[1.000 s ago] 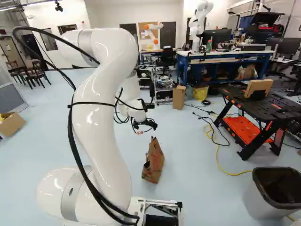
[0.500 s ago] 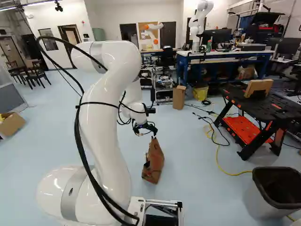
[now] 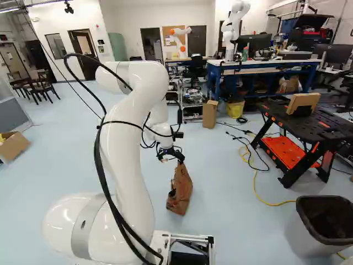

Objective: Pick up the grocery bag from the ground

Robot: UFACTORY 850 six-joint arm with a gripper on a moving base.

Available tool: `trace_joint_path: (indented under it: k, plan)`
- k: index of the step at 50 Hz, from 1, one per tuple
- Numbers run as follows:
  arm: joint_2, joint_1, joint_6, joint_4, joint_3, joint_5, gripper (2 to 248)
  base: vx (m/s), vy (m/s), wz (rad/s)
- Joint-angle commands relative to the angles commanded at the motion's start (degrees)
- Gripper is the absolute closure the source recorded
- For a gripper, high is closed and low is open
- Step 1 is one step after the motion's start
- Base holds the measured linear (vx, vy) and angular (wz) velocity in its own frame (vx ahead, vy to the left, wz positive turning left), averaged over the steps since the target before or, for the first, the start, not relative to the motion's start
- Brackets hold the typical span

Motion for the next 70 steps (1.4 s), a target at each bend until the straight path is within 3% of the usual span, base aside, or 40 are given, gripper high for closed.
trace_joint_path:
  k: [22, 70]
  plan:
    - [-5.7, -0.01, 0.0, 1.58, -5.36, -3.15, 3, 0.0, 0.0, 0.0]
    - [-17.45, -0.03, 0.0, 1.68, -16.8, -3.33, 3, 0.0, 0.0, 0.0]
